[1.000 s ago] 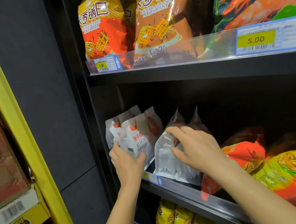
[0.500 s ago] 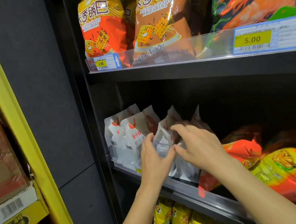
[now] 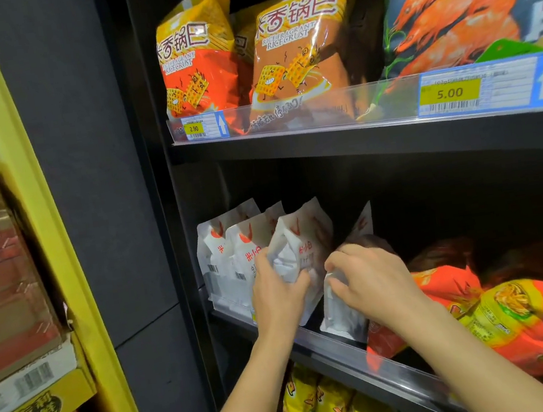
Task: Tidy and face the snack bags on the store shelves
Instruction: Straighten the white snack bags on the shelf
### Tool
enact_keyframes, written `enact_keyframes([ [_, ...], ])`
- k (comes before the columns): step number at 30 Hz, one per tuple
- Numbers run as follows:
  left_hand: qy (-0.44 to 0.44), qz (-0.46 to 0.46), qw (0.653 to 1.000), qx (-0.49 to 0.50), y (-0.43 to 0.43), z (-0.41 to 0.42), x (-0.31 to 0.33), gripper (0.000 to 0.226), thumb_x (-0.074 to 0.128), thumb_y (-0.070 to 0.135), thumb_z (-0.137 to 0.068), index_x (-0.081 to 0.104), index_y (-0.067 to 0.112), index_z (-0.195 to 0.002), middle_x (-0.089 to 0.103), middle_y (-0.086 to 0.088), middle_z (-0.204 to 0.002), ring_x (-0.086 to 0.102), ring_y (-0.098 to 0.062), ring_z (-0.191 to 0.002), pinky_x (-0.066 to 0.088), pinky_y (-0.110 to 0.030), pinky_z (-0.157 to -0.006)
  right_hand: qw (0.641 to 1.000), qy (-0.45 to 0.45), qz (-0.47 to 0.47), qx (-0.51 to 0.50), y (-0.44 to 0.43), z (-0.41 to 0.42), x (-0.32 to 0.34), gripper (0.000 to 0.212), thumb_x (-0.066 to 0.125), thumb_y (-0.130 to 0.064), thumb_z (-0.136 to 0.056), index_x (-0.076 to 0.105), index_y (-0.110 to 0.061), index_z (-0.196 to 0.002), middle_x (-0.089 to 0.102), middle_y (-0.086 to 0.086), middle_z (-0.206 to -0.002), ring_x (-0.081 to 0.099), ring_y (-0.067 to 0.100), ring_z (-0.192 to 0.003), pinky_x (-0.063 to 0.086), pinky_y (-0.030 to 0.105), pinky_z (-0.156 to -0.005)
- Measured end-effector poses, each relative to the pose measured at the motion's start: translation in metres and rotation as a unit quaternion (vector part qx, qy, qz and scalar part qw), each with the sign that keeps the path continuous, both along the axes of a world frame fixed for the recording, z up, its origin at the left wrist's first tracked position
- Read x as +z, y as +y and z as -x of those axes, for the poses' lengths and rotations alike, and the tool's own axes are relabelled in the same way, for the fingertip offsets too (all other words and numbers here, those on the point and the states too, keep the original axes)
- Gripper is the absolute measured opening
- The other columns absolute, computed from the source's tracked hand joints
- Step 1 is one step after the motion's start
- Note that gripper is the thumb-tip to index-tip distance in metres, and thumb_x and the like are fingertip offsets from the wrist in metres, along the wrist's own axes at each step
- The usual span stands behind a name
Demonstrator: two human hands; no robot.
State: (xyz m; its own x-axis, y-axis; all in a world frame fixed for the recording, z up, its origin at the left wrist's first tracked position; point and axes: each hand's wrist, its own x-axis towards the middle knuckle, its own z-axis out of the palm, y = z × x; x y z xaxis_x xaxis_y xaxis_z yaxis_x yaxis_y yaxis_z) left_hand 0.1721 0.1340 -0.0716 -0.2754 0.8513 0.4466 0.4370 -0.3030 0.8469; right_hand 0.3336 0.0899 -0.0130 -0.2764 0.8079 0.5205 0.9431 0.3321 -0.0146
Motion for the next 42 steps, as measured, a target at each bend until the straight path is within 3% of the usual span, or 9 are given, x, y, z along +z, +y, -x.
enact_keyframes([
  [10, -0.169, -0.053, 0.984, -0.012, -0.053, 0.050, 0.041, 0.053, 0.079, 0.021, -0.093, 0.046, 0.030, -0.133, 0.060, 0.022, -0.115, 0.063, 0.019, -0.098, 0.055, -0.009, -0.066, 0.998, 0.048, -0.021, 0.034, 0.004, 0.006, -0.003, 0.028, 0.054, -0.050, -0.101, 0.068, -0.034, -0.119, 0.064, -0.014, -0.116, 0.063, 0.009, -0.100, 0.051, 0.027, -0.080],
  [21, -0.321, 0.036, 0.946, 0.022, -0.112, 0.137, 0.030, 0.028, 0.073, 0.021, -0.097, 0.058, 0.024, -0.121, 0.075, 0.003, -0.117, 0.078, -0.019, -0.099, 0.065, -0.043, -0.077, 0.951, 0.219, -0.111, 0.187, -0.020, 0.050, -0.008, 0.019, 0.063, -0.033, -0.098, 0.073, -0.020, -0.108, 0.071, -0.009, -0.108, 0.062, 0.003, -0.104, 0.042, 0.036, -0.117],
  [24, -0.352, 0.040, 0.935, -0.002, -0.138, 0.153, 0.035, 0.027, 0.068, 0.017, -0.099, 0.061, 0.017, -0.125, 0.079, -0.001, -0.114, 0.080, -0.019, -0.095, 0.063, -0.038, -0.069, 0.927, 0.309, -0.053, 0.207, -0.038, 0.077, -0.008, 0.025, 0.068, -0.037, -0.096, 0.066, -0.030, -0.120, 0.063, -0.019, -0.120, 0.056, -0.010, -0.108, 0.045, 0.007, -0.098],
  [27, -0.346, 0.045, 0.937, -0.027, -0.163, 0.167, 0.038, 0.026, 0.063, 0.016, -0.101, 0.064, 0.016, -0.127, 0.080, -0.002, -0.114, 0.079, -0.021, -0.100, 0.062, -0.038, -0.075, 0.860, 0.427, 0.153, 0.233, -0.050, 0.103, -0.007, 0.042, 0.070, -0.046, -0.094, 0.046, -0.046, -0.129, 0.048, -0.038, -0.122, 0.052, -0.024, -0.105, 0.045, -0.004, -0.072],
  [30, -0.338, 0.054, 0.939, -0.041, -0.187, 0.180, 0.041, 0.029, 0.063, 0.018, -0.101, 0.065, 0.015, -0.130, 0.079, -0.005, -0.119, 0.077, -0.026, -0.107, 0.061, -0.045, -0.087, 0.764, 0.507, 0.289, 0.276, -0.051, 0.122, -0.015, 0.058, 0.072, -0.063, -0.088, 0.055, -0.039, -0.138, 0.069, -0.017, -0.129, 0.069, 0.003, -0.116, 0.062, 0.033, -0.093],
  [32, -0.334, 0.057, 0.940, -0.044, -0.201, 0.187, 0.043, 0.029, 0.063, 0.020, -0.102, 0.066, 0.015, -0.130, 0.080, -0.004, -0.117, 0.078, -0.023, -0.104, 0.062, -0.041, -0.081, 0.723, 0.531, 0.336, 0.287, -0.055, 0.132, -0.023, 0.059, 0.072, -0.066, -0.087, 0.060, -0.037, -0.137, 0.072, -0.011, -0.129, 0.070, 0.014, -0.119, 0.056, 0.049, -0.104],
  [34, -0.341, 0.063, 0.937, -0.051, -0.215, 0.194, 0.044, 0.033, 0.065, 0.028, -0.101, 0.067, 0.015, -0.131, 0.080, -0.004, -0.117, 0.078, -0.024, -0.104, 0.063, -0.038, -0.077, 0.674, 0.569, 0.366, 0.296, -0.061, 0.143, -0.032, 0.050, 0.069, -0.052, -0.093, 0.063, -0.028, -0.136, 0.075, -0.005, -0.127, 0.071, 0.018, -0.119, 0.053, 0.047, -0.106],
  [38, -0.418, 0.093, 0.902, -0.058, -0.240, 0.211, 0.043, 0.071, 0.062, 0.064, -0.084, 0.064, 0.021, -0.140, 0.074, -0.008, -0.131, 0.071, -0.033, -0.120, 0.057, -0.052, -0.098, 0.526, 0.677, 0.437, 0.274, -0.073, 0.156, -0.049, 0.053, 0.069, -0.041, -0.091, 0.064, -0.014, -0.136, 0.074, 0.008, -0.129, 0.070, 0.029, -0.121, 0.052, 0.048, -0.106],
  [42, -0.497, 0.070, 0.864, -0.045, -0.262, 0.228, 0.042, 0.067, 0.054, 0.064, -0.096, 0.060, 0.015, -0.140, 0.074, -0.009, -0.130, 0.072, -0.032, -0.116, 0.060, -0.053, -0.089, 0.437, 0.724, 0.465, 0.262, -0.090, 0.162, -0.063, 0.051, 0.065, -0.039, -0.095, 0.063, -0.019, -0.141, 0.070, 0.008, -0.136, 0.069, 0.028, -0.124, 0.060, 0.043, -0.094],
])
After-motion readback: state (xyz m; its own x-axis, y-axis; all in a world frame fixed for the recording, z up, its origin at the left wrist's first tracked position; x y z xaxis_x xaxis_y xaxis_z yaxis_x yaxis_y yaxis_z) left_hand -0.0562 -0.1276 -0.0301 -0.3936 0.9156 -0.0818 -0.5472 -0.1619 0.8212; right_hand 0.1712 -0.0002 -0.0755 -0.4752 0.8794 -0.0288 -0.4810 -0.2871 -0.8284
